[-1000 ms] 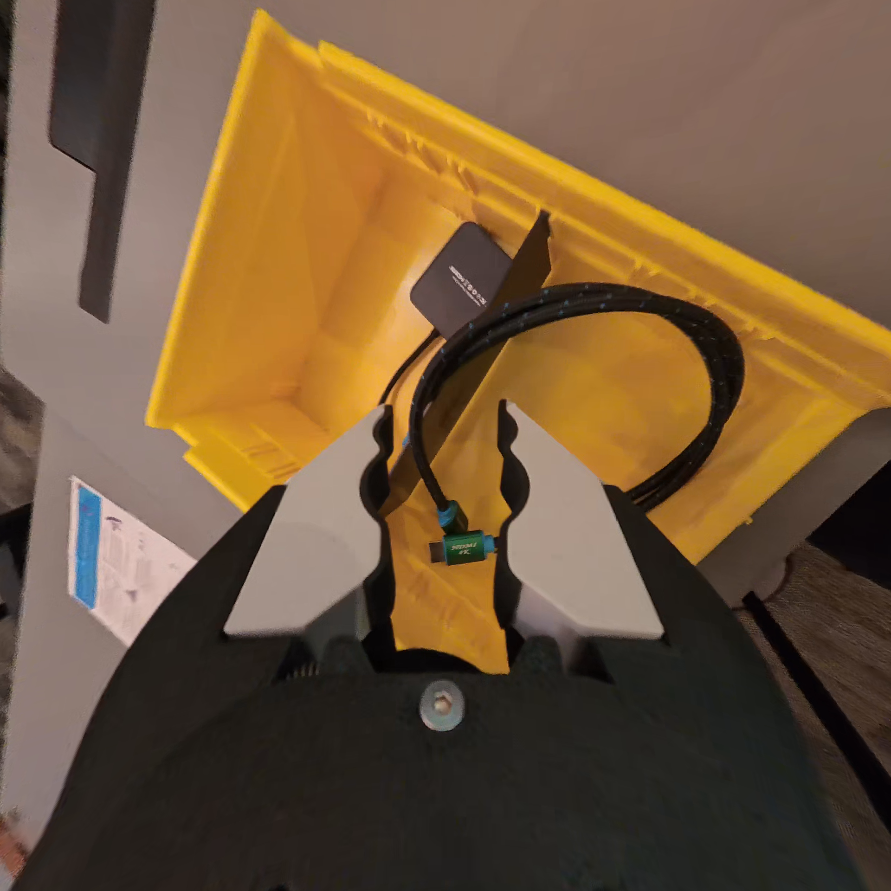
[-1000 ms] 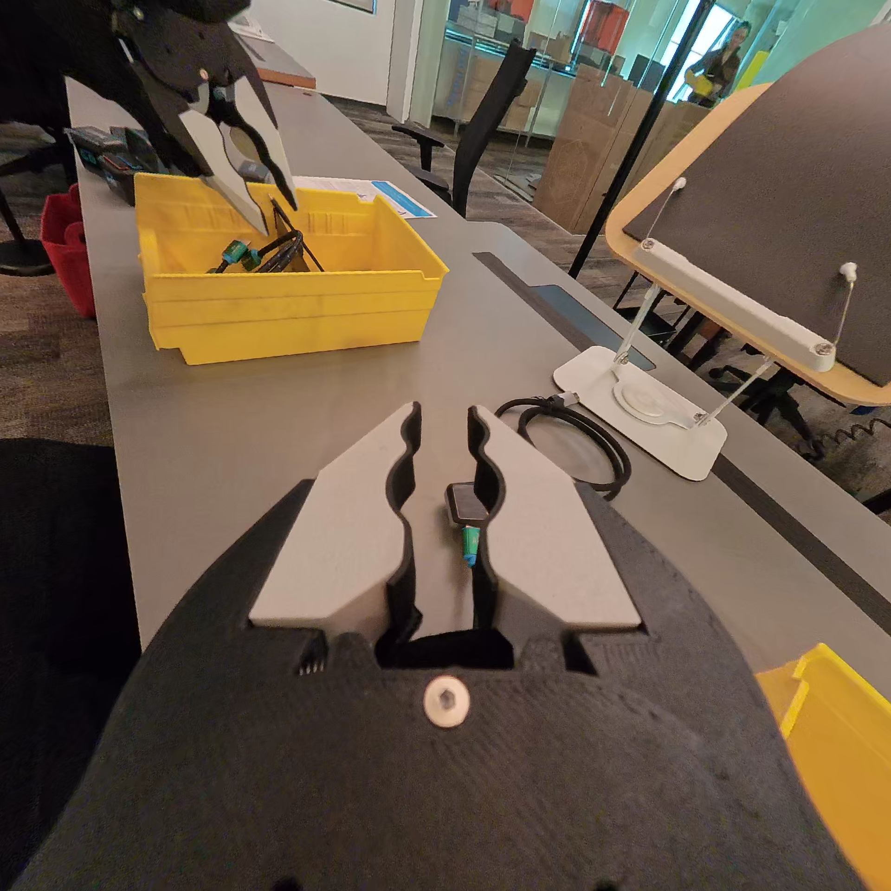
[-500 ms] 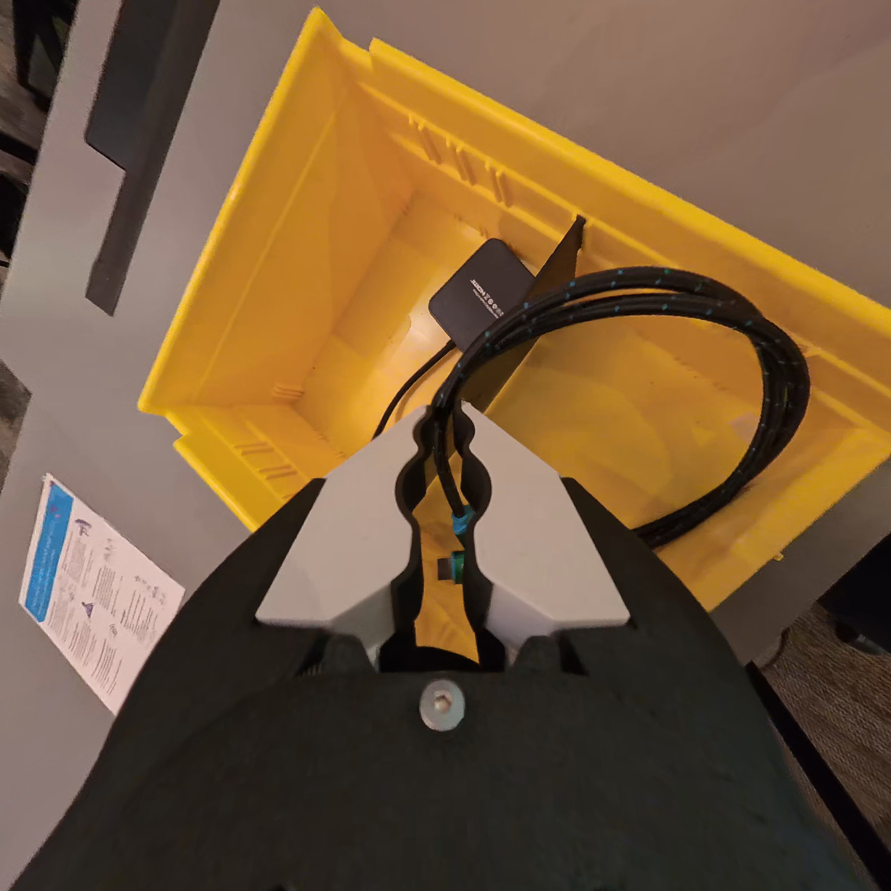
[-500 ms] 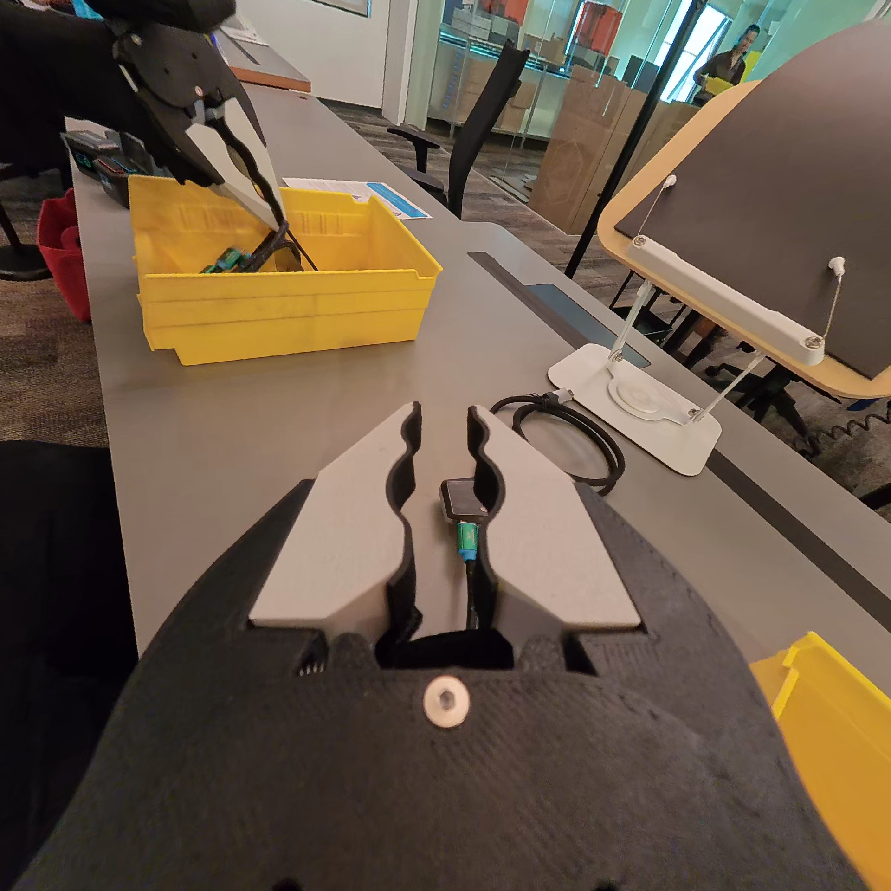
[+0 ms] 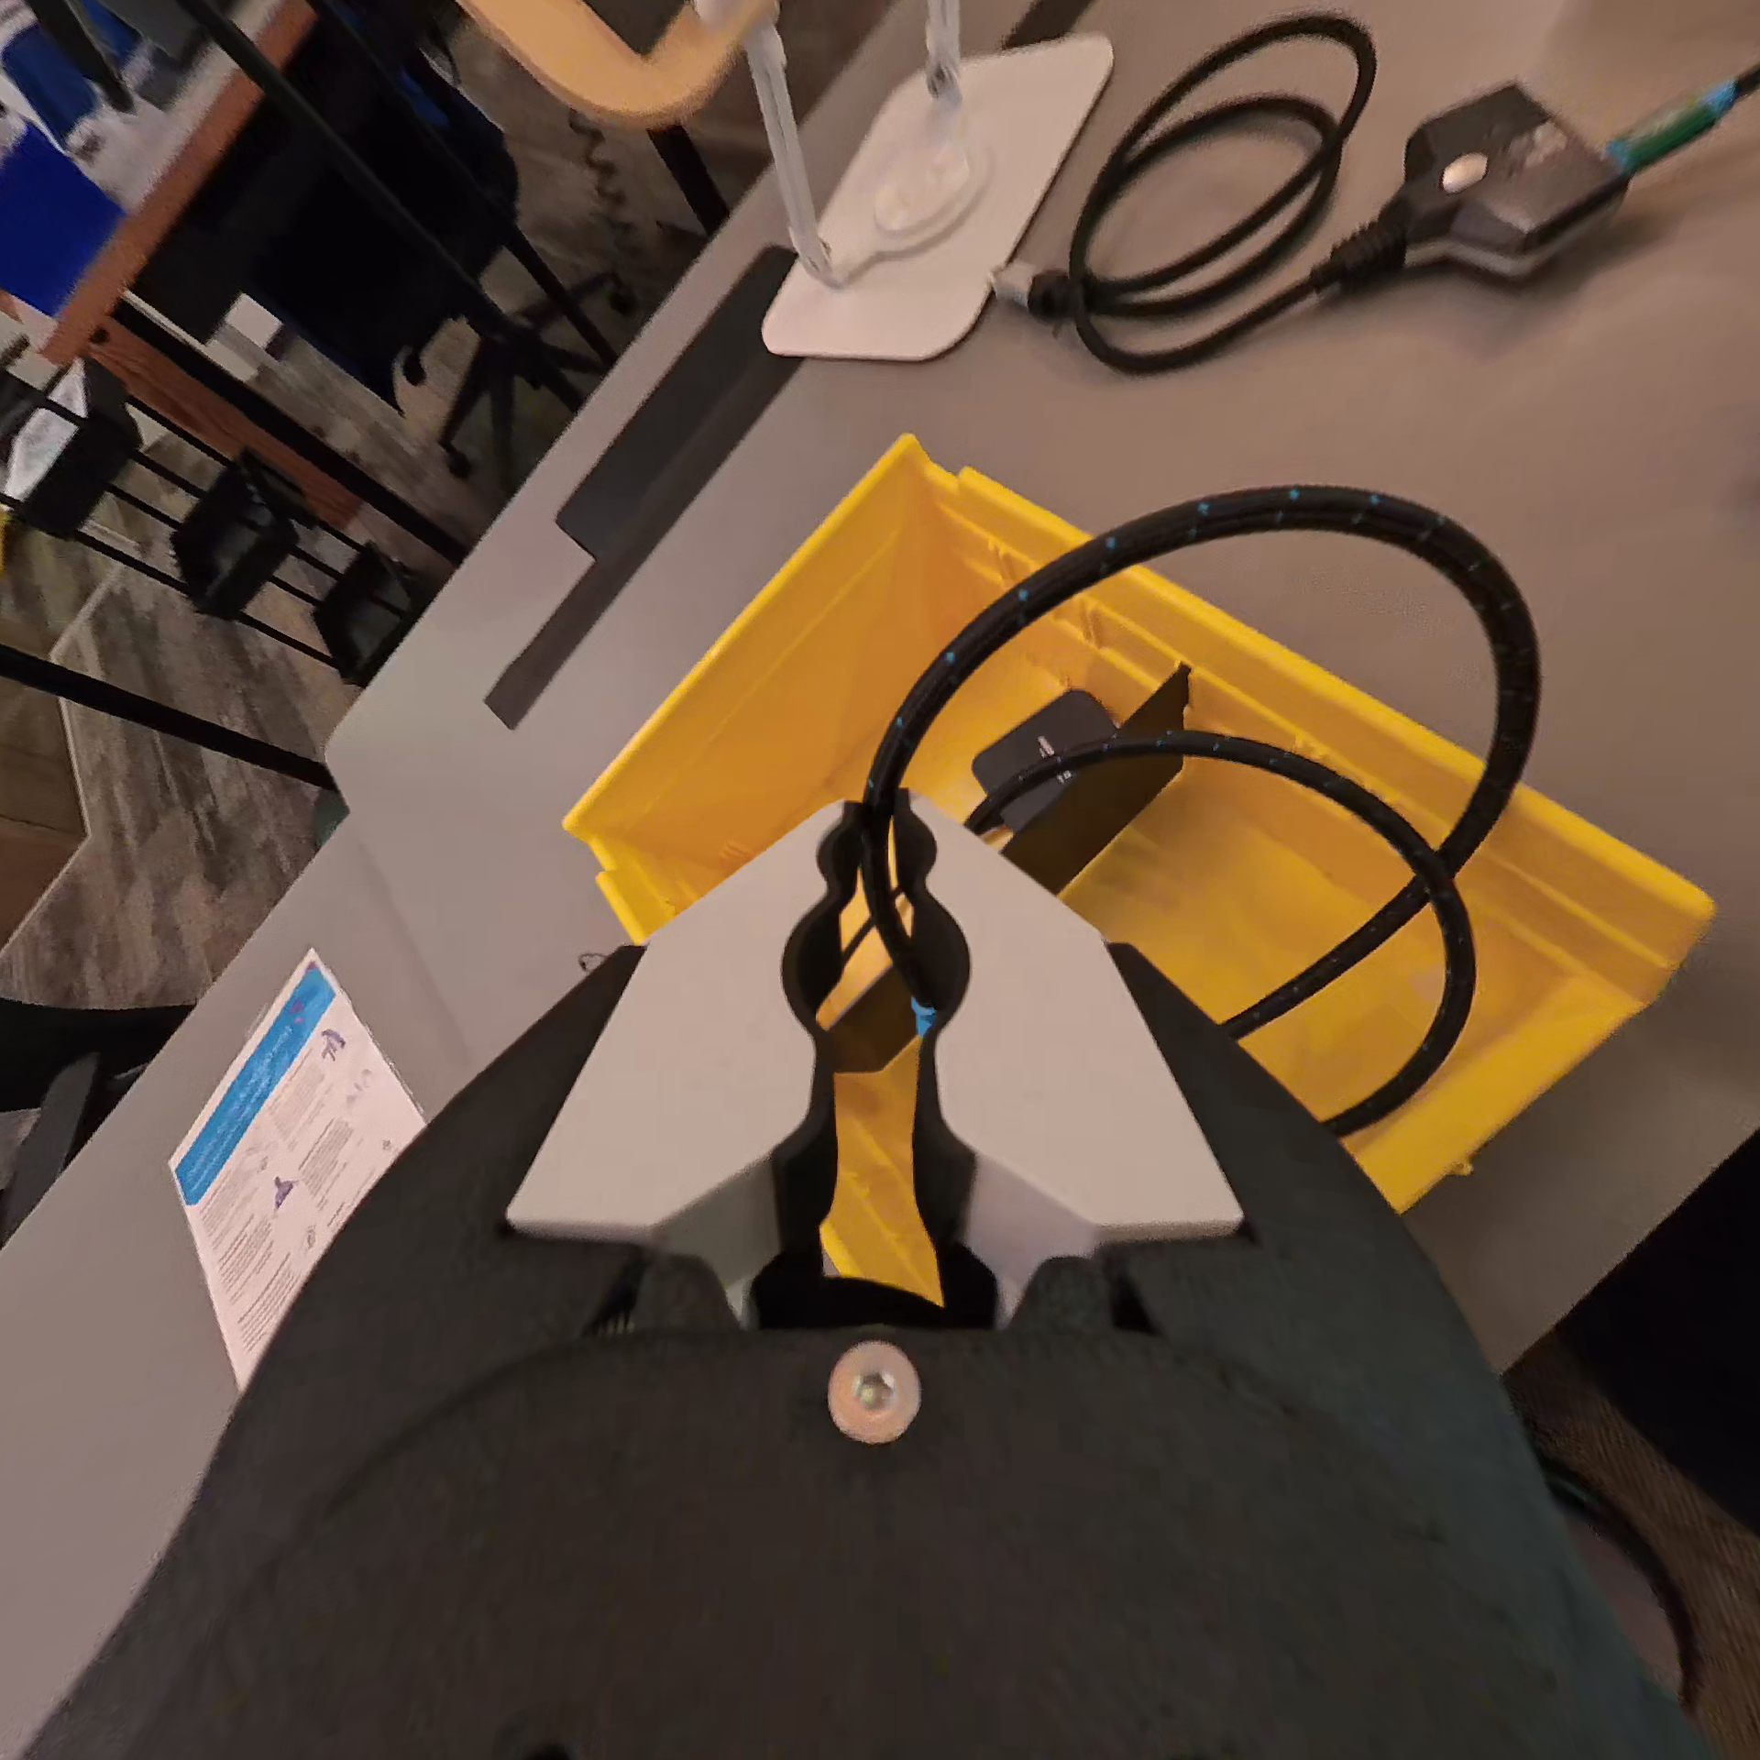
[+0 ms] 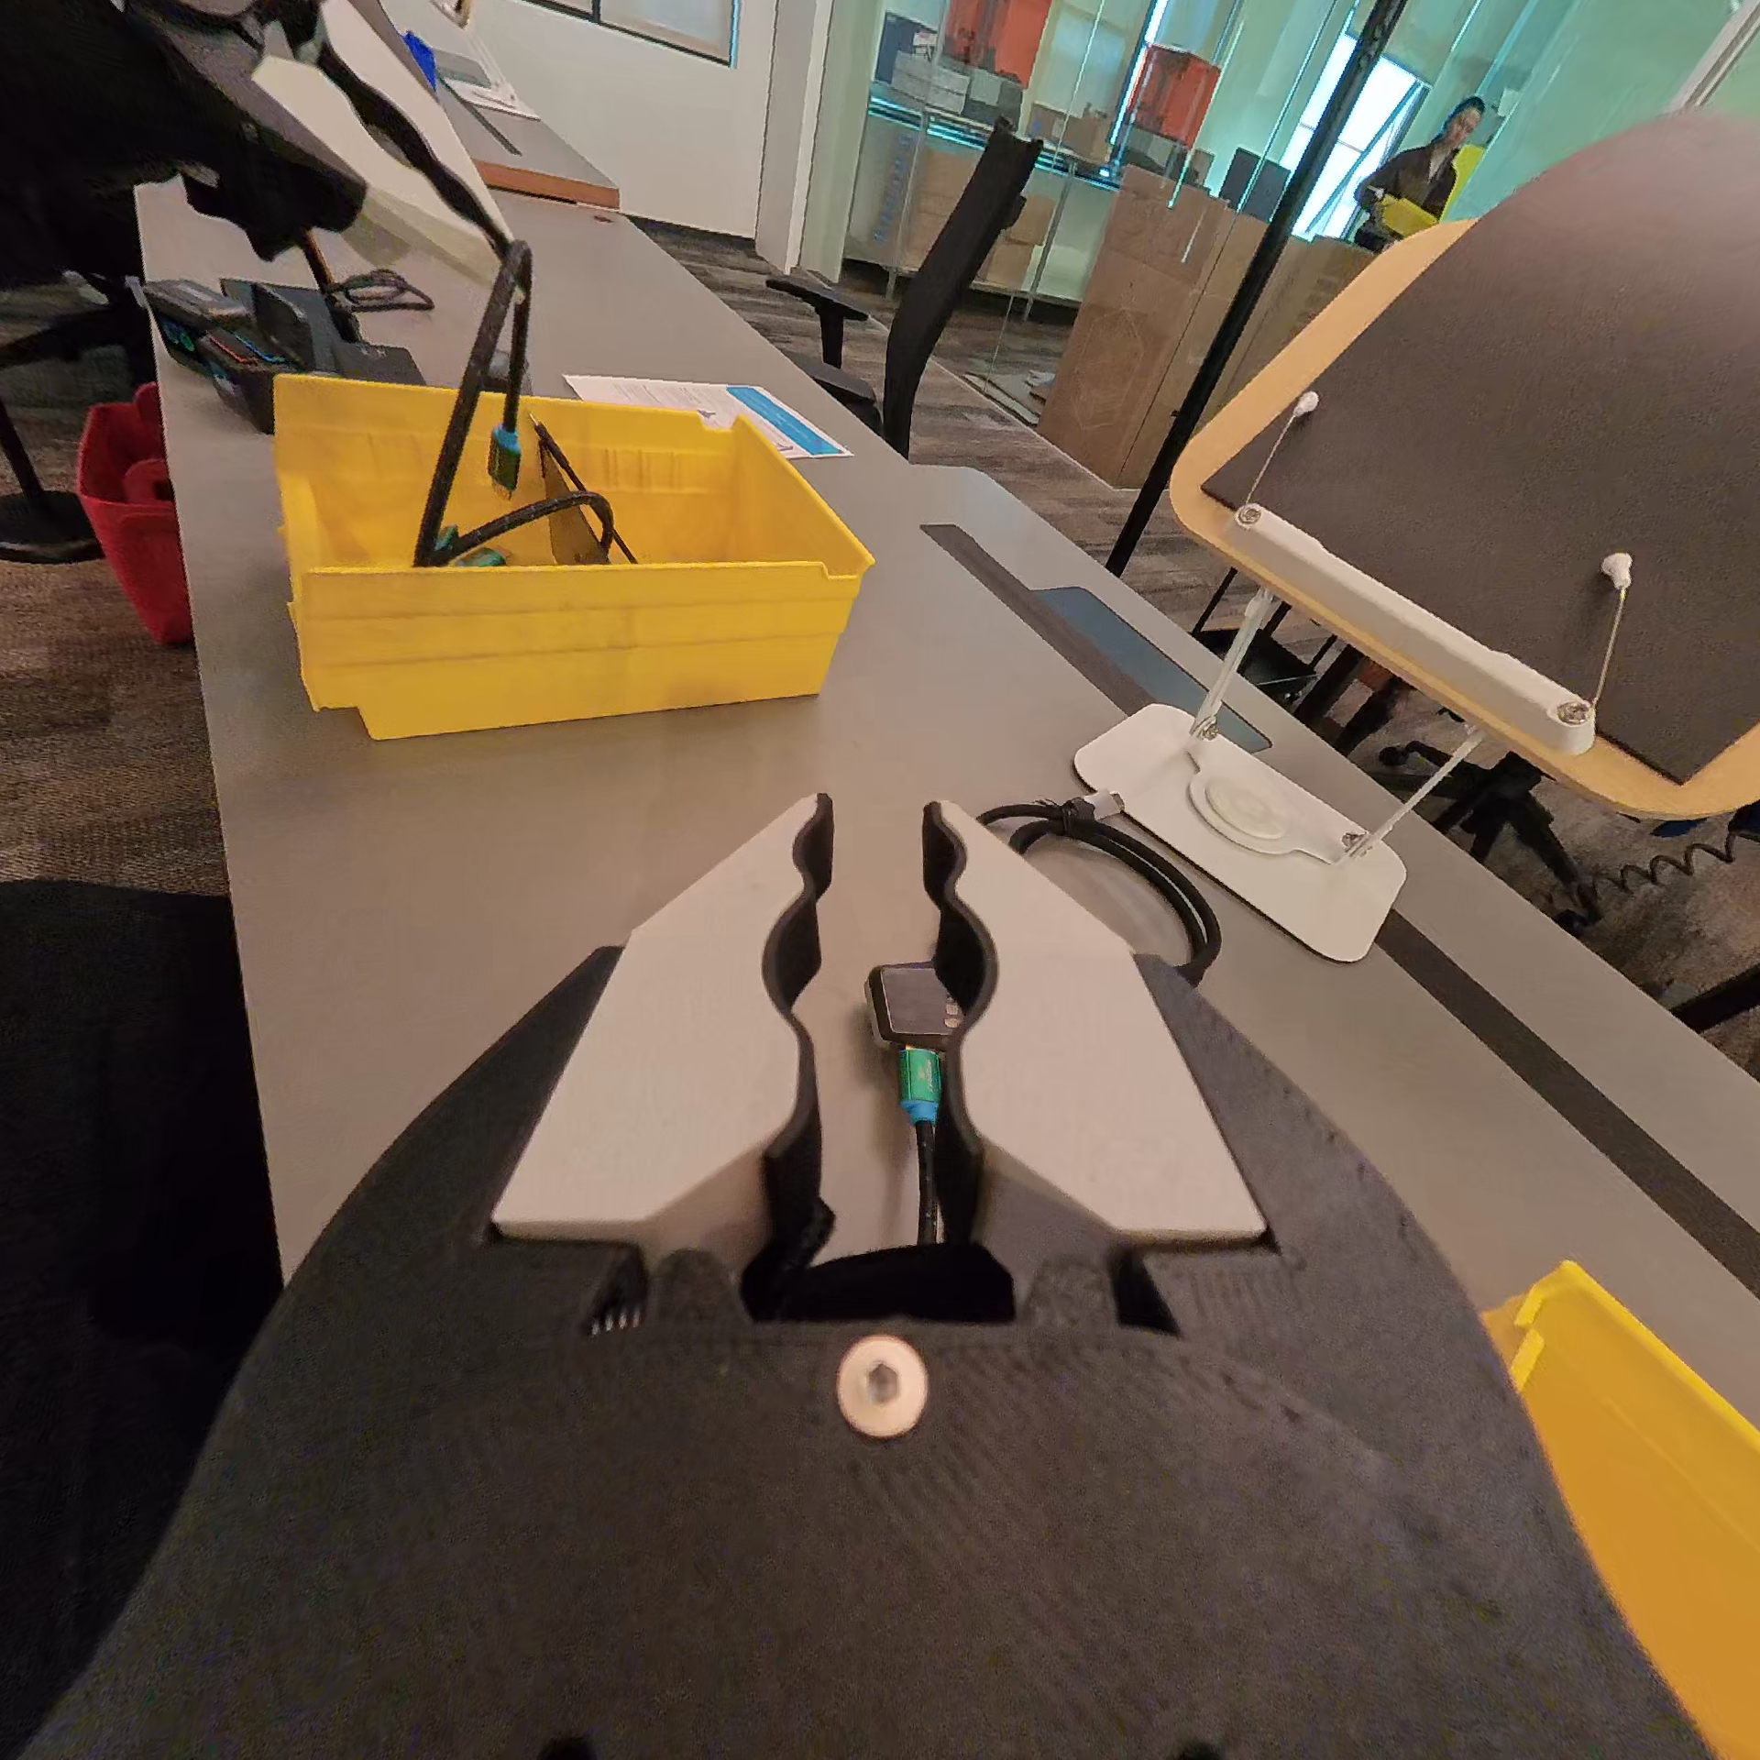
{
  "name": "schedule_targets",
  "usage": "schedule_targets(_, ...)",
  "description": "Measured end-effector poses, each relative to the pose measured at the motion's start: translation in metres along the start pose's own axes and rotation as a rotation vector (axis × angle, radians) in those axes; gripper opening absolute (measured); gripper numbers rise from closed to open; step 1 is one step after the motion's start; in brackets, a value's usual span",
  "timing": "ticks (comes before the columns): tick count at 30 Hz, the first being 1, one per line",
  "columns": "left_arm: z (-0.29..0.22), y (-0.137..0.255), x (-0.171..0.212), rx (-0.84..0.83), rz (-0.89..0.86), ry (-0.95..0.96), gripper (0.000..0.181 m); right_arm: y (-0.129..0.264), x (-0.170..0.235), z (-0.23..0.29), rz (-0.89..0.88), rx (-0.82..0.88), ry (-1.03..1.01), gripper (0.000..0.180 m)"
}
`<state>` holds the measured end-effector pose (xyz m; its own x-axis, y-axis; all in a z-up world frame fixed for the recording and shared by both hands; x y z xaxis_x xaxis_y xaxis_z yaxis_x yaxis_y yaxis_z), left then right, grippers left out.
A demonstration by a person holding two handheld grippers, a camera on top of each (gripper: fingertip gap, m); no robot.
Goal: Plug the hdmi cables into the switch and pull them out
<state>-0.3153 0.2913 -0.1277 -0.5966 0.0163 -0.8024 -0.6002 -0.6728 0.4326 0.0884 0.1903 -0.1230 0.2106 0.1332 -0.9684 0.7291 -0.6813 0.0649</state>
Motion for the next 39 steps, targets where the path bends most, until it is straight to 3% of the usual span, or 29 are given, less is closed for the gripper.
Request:
schedule_targets(8, 0.009, 0.008, -0.013, -0.090, -0.043, -0.037, 0.004, 0.004, -0.007, -0.001, -0.011, 0.011, 0.011, 0.016)
schedule_targets(14, 0.012, 0.008, -0.024, -0.211, 0.050, -0.220, 0.004, 0.009, -0.010, -0.005, -0.020, 0.025, 0.012, 0.016)
schedule_targets(23, 0.032, 0.020, -0.040, -0.357, 0.102, -0.326, 0.004, 0.013, -0.014, -0.008, -0.033, 0.034, 0.017, 0.016)
schedule_targets(31, 0.038, 0.029, -0.075, -0.425, 0.051, -0.376, 0.004, 0.015, -0.019, -0.009, -0.045, 0.044, 0.022, 0.017)
schedule_targets(39, 0.027, 0.012, -0.050, -0.374, 0.174, -0.433, 0.004, 0.019, -0.024, -0.011, -0.058, 0.050, 0.026, 0.016)
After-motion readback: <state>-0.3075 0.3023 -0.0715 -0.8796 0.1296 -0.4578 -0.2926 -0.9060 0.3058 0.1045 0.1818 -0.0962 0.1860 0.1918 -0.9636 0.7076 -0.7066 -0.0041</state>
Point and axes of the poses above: each gripper's, where its closed fingertips meet, y back along the fingers, x out of its underside, z = x × y across the jaws, the point moved 4 cm from there along y, back along the fingers, and after that the axes turned 11 degrees about -z, right-handed, at the moved point
